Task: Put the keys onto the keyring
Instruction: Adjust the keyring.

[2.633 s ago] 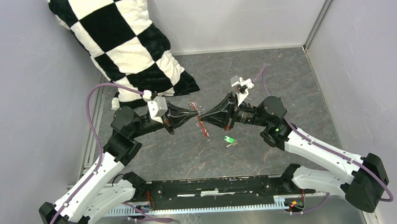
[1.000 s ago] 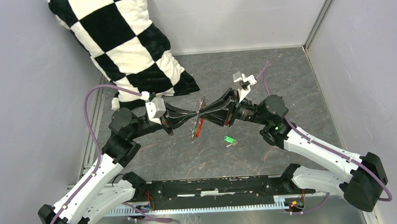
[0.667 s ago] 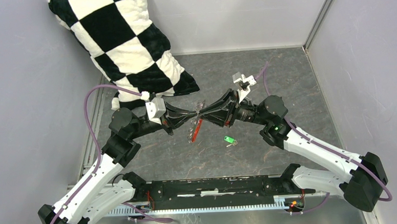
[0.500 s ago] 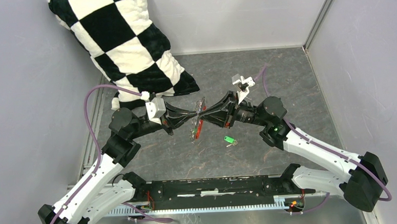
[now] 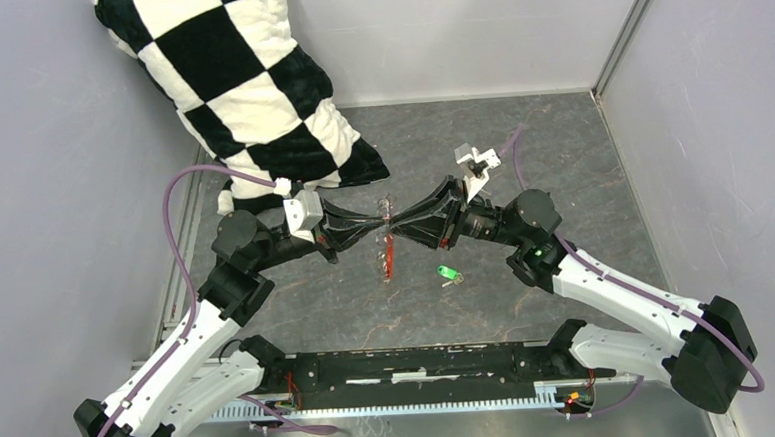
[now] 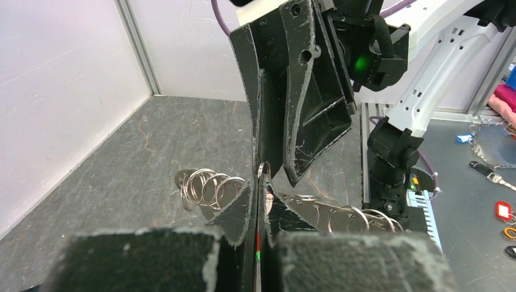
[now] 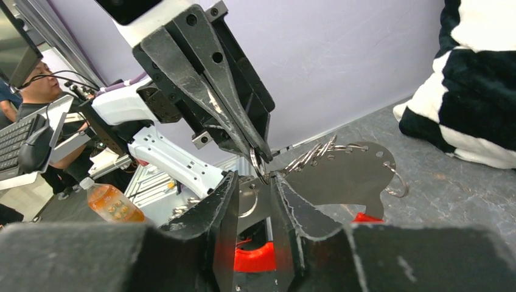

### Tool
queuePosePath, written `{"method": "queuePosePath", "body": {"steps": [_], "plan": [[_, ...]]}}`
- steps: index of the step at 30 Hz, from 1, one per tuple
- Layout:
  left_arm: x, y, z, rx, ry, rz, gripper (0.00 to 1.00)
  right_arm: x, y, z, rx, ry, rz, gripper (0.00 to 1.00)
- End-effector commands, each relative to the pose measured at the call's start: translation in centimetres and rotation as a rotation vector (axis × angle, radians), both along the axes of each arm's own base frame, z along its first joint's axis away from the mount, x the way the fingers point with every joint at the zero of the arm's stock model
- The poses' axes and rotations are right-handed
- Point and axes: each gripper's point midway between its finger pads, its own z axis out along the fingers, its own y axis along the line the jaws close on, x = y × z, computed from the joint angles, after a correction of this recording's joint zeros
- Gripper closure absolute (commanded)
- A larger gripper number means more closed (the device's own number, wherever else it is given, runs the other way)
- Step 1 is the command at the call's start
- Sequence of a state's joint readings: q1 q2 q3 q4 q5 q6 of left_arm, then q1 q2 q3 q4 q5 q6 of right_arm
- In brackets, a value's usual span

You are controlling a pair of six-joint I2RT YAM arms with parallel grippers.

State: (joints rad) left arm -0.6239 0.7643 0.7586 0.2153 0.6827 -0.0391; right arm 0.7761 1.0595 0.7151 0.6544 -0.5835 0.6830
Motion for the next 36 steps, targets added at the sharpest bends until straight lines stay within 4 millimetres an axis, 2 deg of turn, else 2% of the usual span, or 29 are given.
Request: {"method": "queuePosePath", "body": {"steps": [1,5,11,13,21,25,28,32,36], "plan": [[-0.1,0.2,1.8,-0.036,-0.039,0.008,0.98,-0.4,-0.5,2.3,0.077,-0.049,-0.001,0.68],[-0.1,0.2,1.7,-0.035,-0.037,0.008,0.98,-0.6,-0.4,2.7,0.096,-0.058,0.009,0.70],[0.0,0.3,1.7,-0.035,-0.037,0.012,0.98,-0.9,0.0,2.9,0.118,-0.054,0.043,0.85],[0.0,0.3,1.8,-0.037,-0.039,0.015,0.98,-1.0,0.2,2.7,0.115,-0.052,0.053,0.87],[0.0,0.5,2.0,-0.042,-0.042,0.024,0.98,-1.3,0.1,1.8,0.090,-0.050,0.054,0.88],[0.0,0.5,2.0,-0.043,-0.041,0.024,0.98,-1.3,0.0,1.6,0.077,-0.049,0.044,0.80],[0.0,0.4,2.0,-0.043,-0.040,0.024,0.98,-1.2,-0.1,1.6,0.076,-0.053,0.042,0.80],[0.0,0.5,2.2,-0.046,-0.041,0.029,0.98,-1.4,0.0,1.4,0.075,-0.054,0.050,0.83],[0.0,0.5,2.1,-0.045,-0.038,0.028,0.98,-1.4,0.1,1.3,0.078,-0.056,0.053,0.91]]}}
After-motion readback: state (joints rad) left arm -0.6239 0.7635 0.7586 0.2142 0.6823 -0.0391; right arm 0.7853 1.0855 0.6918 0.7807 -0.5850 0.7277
